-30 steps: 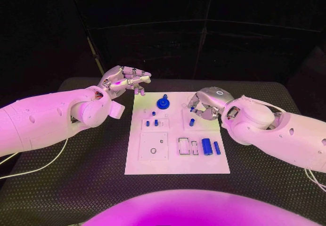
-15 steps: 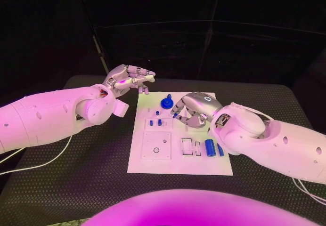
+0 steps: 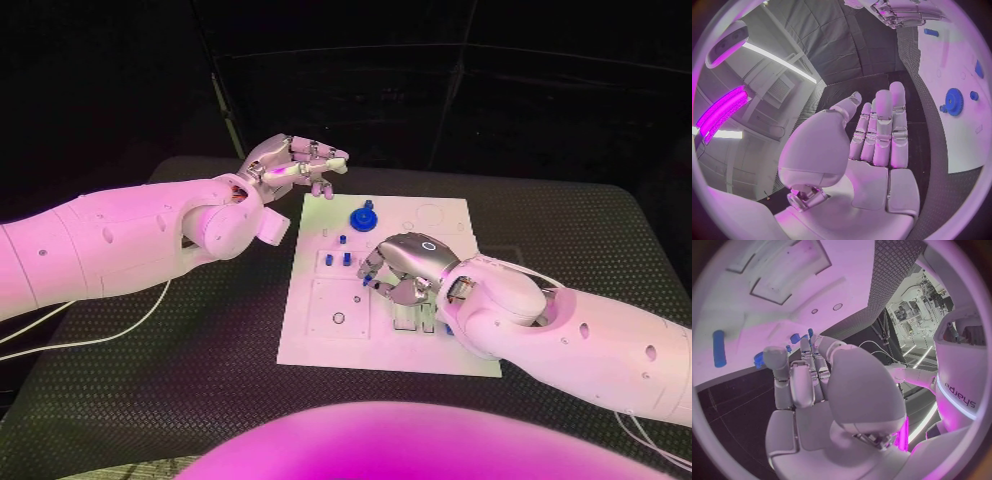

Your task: Assemble the parts on the task board

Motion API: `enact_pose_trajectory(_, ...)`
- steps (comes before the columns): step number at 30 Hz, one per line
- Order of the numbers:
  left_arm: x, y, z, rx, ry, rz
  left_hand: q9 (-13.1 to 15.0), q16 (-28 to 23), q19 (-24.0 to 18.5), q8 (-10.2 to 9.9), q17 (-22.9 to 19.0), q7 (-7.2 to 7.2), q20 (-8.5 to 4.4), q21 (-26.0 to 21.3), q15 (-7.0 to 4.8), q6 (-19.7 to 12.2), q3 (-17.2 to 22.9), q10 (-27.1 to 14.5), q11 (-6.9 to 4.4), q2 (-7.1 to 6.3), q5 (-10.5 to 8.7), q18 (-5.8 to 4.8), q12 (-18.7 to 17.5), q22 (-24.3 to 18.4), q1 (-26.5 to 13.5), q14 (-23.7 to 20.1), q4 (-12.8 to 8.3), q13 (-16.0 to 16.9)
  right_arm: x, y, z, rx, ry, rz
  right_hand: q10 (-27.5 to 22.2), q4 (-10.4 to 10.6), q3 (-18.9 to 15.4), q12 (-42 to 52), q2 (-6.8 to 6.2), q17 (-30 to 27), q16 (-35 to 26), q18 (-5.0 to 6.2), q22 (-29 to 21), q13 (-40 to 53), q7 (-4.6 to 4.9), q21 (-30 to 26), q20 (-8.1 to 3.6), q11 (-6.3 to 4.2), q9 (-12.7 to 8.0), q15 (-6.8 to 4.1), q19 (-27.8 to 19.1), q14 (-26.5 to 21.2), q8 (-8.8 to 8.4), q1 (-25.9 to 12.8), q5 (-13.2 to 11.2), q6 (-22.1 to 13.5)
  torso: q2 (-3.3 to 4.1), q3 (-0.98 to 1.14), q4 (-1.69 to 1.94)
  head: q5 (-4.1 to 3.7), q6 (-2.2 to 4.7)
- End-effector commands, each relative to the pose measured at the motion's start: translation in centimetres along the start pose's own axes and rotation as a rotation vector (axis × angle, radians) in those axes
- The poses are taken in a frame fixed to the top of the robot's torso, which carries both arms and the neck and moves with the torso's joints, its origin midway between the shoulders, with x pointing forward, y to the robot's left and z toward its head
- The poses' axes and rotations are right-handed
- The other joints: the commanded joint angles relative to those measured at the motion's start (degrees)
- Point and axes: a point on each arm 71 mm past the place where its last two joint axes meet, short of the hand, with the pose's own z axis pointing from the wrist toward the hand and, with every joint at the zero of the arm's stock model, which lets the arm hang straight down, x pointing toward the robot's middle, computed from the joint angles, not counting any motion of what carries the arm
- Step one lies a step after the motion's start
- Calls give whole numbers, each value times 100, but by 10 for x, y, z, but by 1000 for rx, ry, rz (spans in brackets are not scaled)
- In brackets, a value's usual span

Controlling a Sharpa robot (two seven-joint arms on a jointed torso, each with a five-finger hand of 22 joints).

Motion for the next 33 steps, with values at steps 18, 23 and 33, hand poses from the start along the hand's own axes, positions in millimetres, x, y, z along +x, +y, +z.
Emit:
enact_pose_trajectory(18,4,-2,2,15,10,-2,-12,-44,4,26,-18,37,29,-39,-1,-18,-13,-75,7,22,-12,36,29,-22,42,-41,-52,-6,23,3,5,18,55,-15,37,-12,13,-47,16,-28,21,-63,-9,4,1,27,7,-2,4,-32,34,225,0,-105,-66,51,3,1,-6,144,1)
enact_pose_trajectory(23,4,-2,3,14,12,-3,-12,-45,5,26,-19,38,30,-41,-1,-19,-15,-78,9,21,-12,36,28,-23,42,-41,-53,-7,25,6,6,8,49,-11,37,-12,13,-47,16,-30,20,-62,-10,4,1,27,7,-2,4,-32,33,224,0,-106,-66,51,3,2,-10,158,1)
enact_pose_trajectory(33,4,-2,3,12,14,-4,-12,-45,5,26,-19,38,30,-41,-1,-19,-15,-78,9,21,-12,36,28,-23,42,-41,-53,-7,26,8,7,6,48,-9,37,-12,13,-47,16,-30,20,-62,-10,4,1,27,7,-2,4,-32,33,224,0,-106,-66,51,2,3,-6,161,1)
